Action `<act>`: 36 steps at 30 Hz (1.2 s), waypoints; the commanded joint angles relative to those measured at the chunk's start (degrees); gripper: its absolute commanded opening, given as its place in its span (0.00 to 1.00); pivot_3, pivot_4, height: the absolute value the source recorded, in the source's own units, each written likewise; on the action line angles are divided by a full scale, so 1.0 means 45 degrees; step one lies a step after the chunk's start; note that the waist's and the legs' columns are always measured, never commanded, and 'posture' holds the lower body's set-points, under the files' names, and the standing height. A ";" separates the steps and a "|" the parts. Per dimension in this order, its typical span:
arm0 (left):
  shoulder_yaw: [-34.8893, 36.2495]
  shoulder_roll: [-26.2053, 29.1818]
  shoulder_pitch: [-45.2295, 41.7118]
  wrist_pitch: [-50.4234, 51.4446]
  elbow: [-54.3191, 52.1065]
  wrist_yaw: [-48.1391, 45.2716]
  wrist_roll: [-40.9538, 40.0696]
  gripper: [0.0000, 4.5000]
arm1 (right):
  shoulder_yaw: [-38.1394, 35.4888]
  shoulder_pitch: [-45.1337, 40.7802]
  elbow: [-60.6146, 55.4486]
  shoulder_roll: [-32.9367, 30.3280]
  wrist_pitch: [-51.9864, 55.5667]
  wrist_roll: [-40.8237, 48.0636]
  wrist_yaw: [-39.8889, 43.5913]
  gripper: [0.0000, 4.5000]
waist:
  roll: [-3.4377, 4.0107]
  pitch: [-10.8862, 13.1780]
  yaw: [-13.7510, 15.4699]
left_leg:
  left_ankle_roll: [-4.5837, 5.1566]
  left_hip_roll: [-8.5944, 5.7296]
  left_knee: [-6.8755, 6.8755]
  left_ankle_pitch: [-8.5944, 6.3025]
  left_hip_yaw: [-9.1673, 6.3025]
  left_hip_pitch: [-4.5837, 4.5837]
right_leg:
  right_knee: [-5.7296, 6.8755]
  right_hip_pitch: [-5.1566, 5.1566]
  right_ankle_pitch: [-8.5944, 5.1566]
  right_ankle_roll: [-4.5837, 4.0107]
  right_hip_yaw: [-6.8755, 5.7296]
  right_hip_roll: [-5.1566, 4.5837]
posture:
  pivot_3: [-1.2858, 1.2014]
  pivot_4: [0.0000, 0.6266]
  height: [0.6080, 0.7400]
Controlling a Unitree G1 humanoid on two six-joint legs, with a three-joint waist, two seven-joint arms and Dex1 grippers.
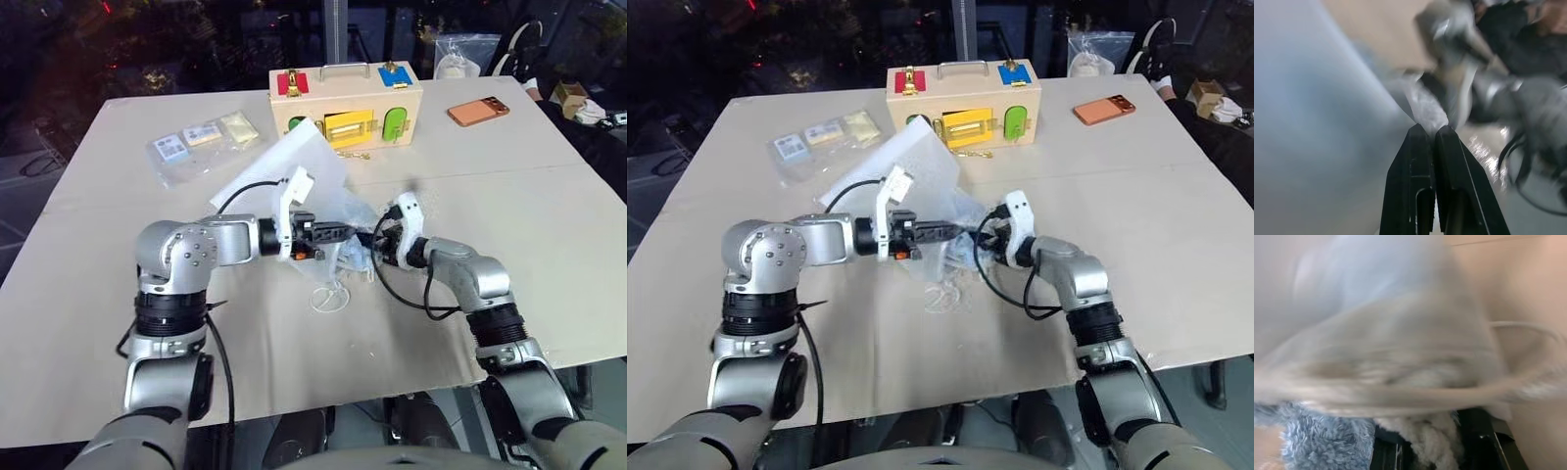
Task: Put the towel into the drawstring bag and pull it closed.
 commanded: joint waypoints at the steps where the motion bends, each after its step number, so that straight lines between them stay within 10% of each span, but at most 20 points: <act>1: -0.0288 -0.0557 -0.0503 -0.0543 -0.0063 -0.0114 0.0002 0.00 | -0.0407 -0.0424 -0.0936 0.0321 0.0808 0.1148 0.0216 0.01 | 0.0003 0.0002 0.0052 | 0.0000 -0.0004 -0.0017 0.0001 -0.0002 -0.0007 | -0.0018 -0.0007 0.0000 0.0000 -0.0004 0.0000 | 0.52 0.24 1.00; 13: -0.0776 -0.2411 -0.0514 -0.1116 0.0475 0.0562 0.0762 0.00 | -0.2461 -0.1961 0.5243 0.3616 -0.3258 0.1466 -0.0531 0.01 | 0.0000 -0.0002 -0.0331 | -0.0043 -0.0022 -0.0107 0.0028 -0.0018 0.0004 | -0.0027 -0.0061 0.0002 0.0003 0.0052 0.0004 | 0.52 0.24 1.00; 15: -0.0614 -0.2318 -0.0321 -0.1256 0.0630 0.0665 0.0943 0.00 | -0.2194 -0.1720 0.5652 0.3472 -0.4121 0.1123 -0.0300 0.19 | -0.0007 -0.0012 -0.0322 | -0.0042 -0.0025 -0.0112 0.0027 -0.0014 0.0065 | -0.0030 -0.0005 0.0002 0.0003 0.0055 0.0006 | 0.52 0.24 1.00; 20: -0.0185 -0.1867 -0.0195 -0.1989 0.1371 0.0564 0.1477 0.00 | -0.0305 0.0229 0.0989 0.1896 -0.3366 0.0503 0.0470 0.55 | -0.0012 -0.0013 -0.0137 | -0.0041 -0.0052 -0.0096 0.0030 -0.0050 0.0065 | 0.0007 0.0005 0.0004 0.0003 0.0031 0.0024 | 0.52 0.24 1.00; 27: -0.0137 -0.0645 -0.0668 -0.2808 0.2462 -0.0624 0.1774 0.00 | 0.2081 0.2652 -0.7232 -0.2902 -0.0913 0.0646 0.1850 0.55 | -0.0004 -0.0007 -0.0340 | -0.0045 -0.0067 -0.0101 0.0031 -0.0076 -0.0085 | -0.0016 -0.0159 0.0002 0.0006 0.0070 0.0001 | 0.52 0.24 1.00; 36: -0.0638 0.1035 -0.1311 -0.4011 0.3066 -0.3204 0.2069 0.00 | 0.2833 0.2887 -0.6479 -0.4343 -0.2270 -0.2983 -0.0712 0.55 | -0.0014 -0.0003 -0.0192 | -0.0069 -0.0102 -0.0099 0.0047 -0.0129 -0.0070 | -0.0008 -0.0147 0.0003 0.0004 0.0071 0.0007 | 0.52 0.24 1.00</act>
